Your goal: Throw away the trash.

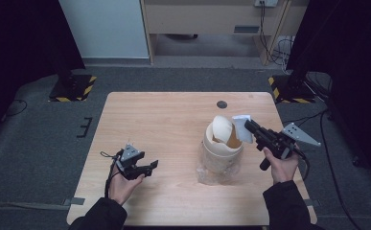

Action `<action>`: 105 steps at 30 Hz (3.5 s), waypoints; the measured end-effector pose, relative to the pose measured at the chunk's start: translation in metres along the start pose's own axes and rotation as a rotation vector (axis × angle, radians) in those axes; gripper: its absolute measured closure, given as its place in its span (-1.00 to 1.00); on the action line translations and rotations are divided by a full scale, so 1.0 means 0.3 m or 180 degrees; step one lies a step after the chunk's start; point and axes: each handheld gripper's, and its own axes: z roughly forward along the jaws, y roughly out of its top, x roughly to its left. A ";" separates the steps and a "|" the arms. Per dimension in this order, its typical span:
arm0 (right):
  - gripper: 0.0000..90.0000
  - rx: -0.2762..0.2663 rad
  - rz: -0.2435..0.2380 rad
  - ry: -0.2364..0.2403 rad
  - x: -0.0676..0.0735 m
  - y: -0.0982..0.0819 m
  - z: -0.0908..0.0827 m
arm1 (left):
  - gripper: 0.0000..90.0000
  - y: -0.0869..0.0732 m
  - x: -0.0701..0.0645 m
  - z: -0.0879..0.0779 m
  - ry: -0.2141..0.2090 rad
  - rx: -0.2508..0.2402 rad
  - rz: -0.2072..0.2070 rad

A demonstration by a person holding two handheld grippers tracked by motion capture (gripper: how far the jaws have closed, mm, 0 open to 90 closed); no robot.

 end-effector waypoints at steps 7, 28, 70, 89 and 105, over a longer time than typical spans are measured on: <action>0.91 0.0073 0.0045 -0.0054 -0.003 -0.040 0.018 | -0.33 0.000 0.000 0.001 -0.0007 0.0003 0.0000; 0.92 0.0494 -0.0014 -0.0101 -0.013 -0.106 0.054 | -0.33 0.000 0.000 0.000 -0.0008 0.0009 -0.0004; 0.57 0.1152 -0.0371 -0.0015 -0.020 -0.046 0.053 | -0.33 0.000 -0.003 0.002 -0.0030 0.0032 0.0017; 0.01 0.1176 -0.0217 -0.0501 -0.151 -0.108 -0.017 | -0.52 -0.013 0.029 0.009 0.0049 0.0171 -0.0037; -0.57 0.1748 -0.0247 -0.0982 -0.274 -0.257 -0.034 | -0.71 -0.059 0.135 0.032 0.0285 0.0672 -0.0084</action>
